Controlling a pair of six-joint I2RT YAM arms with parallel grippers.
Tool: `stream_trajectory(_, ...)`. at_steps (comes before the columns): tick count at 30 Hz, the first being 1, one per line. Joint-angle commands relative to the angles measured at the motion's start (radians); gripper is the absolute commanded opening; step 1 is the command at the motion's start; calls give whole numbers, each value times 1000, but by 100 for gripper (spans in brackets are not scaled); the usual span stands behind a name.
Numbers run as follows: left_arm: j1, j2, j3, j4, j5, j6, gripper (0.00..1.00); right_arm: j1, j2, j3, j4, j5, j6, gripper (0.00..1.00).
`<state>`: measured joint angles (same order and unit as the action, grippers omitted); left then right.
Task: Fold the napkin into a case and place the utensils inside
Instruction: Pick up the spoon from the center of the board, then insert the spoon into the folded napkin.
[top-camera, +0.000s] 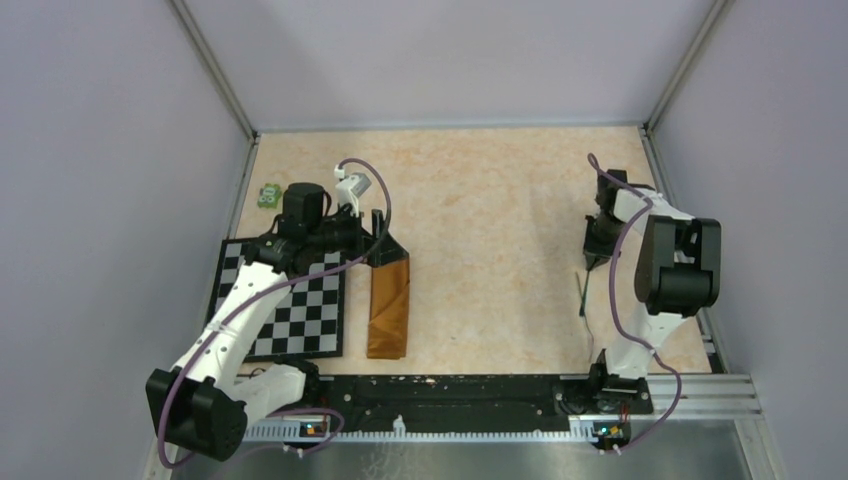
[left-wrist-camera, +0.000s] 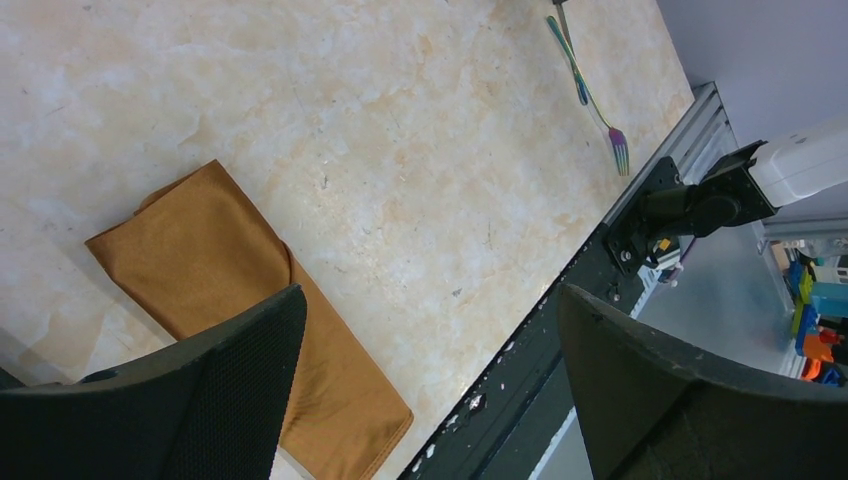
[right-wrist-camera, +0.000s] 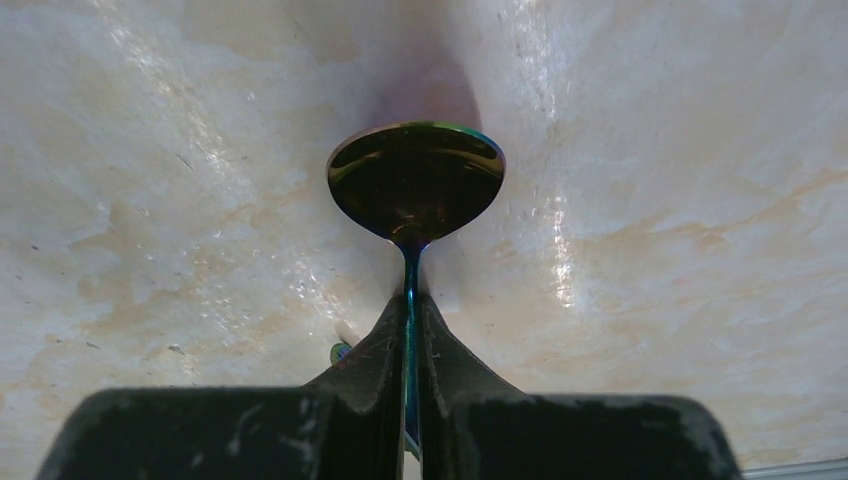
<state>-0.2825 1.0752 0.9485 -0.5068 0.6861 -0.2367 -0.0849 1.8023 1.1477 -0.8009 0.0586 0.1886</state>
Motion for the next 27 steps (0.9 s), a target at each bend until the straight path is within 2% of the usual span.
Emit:
stream_trajectory(1,-2,-9,30,0,-16,14,98,11,52,70,156,12,-11,0)
stream_trajectory(5,-1,-3,12,-4,-68,-33,99,21,32,164,188,54,25,0)
stream_trajectory(10,0,7,-53,-17,-244,-182,99,76,3,277,180,286,195,0)
stream_trajectory(14,3,26,-74,-99,-371,-352,97,177,-9,342,153,413,319,0)
stream_trajectory(19,3,-21,-150,-163,-482,-519,91,368,9,452,37,424,484,0)
stream_trajectory(23,3,-73,-214,-218,-517,-556,81,574,72,568,-76,384,645,0)
stream_trajectory(25,3,-88,-229,-251,-489,-563,72,671,114,615,-74,337,702,0)
stream_trajectory(27,2,-110,-254,-258,-447,-572,59,752,186,697,-74,289,722,0)
